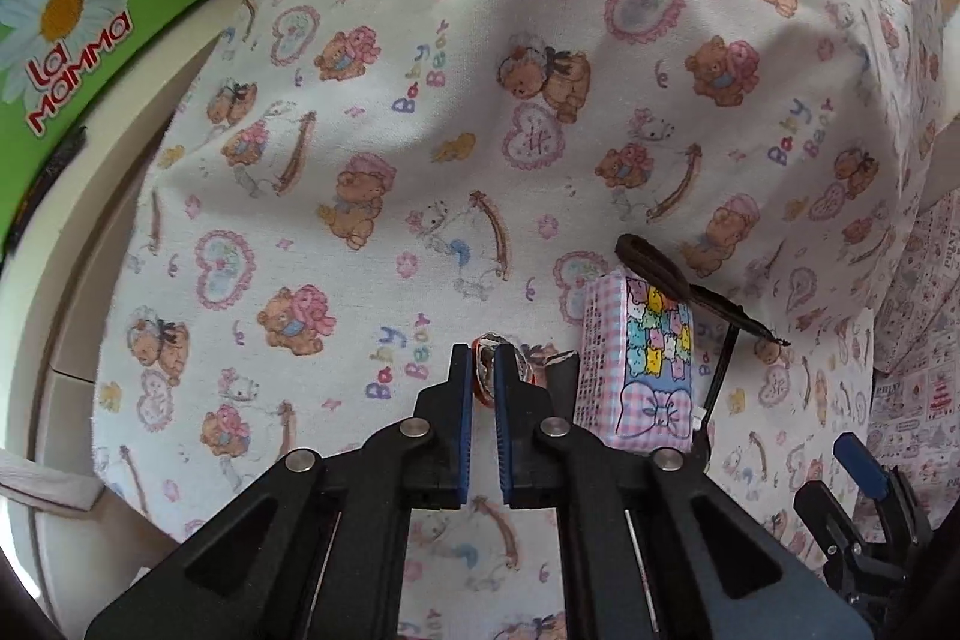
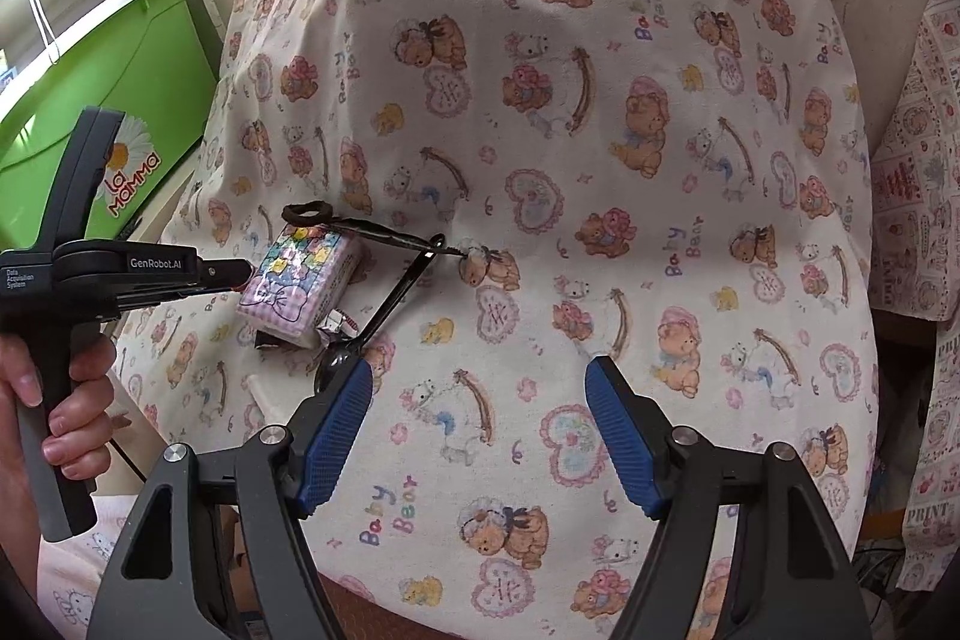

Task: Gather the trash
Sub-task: 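Grasp the red cap with the left tool while the right tool grasps the white tube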

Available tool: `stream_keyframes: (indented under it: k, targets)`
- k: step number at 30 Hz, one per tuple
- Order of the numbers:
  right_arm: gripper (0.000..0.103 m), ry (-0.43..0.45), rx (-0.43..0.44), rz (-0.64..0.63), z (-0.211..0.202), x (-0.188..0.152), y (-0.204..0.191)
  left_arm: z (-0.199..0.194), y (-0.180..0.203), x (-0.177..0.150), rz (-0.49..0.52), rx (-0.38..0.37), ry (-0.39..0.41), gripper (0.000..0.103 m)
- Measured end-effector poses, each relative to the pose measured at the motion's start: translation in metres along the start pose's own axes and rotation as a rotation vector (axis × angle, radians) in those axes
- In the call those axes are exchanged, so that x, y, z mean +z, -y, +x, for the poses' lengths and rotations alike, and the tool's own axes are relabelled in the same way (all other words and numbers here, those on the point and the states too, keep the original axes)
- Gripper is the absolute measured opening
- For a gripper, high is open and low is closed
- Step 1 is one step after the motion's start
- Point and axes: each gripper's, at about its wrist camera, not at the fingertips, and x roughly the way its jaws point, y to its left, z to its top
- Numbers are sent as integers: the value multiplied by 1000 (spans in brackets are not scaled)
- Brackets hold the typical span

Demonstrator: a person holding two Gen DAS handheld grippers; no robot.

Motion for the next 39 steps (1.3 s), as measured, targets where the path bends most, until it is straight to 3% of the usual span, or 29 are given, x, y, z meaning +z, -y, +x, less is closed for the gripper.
stream_keyframes:
  k: [8,13,16,21,24,29,39]
  targets:
    - [75,3,101,-128,-4,-12,-52,-77,5,-54,87,122,179,6]
    - [62,-36,86,-188,15,-26,-82,-104,-9,-75,96,177,269,6]
    - [57,-43,79,-232,22,-32,-96,-100,-19,-78,90,182,305,6]
    - [46,-53,71,-256,33,-37,-105,-91,-39,-77,25,156,290,6]
    - [45,-47,66,-227,38,-38,-107,-90,-44,-77,8,163,302,6]
    - [24,-16,30,-249,41,-39,-113,-89,-48,-76,-13,145,299,7]
    - [19,-3,33,-214,29,-42,-106,-94,-38,-85,24,153,324,7]
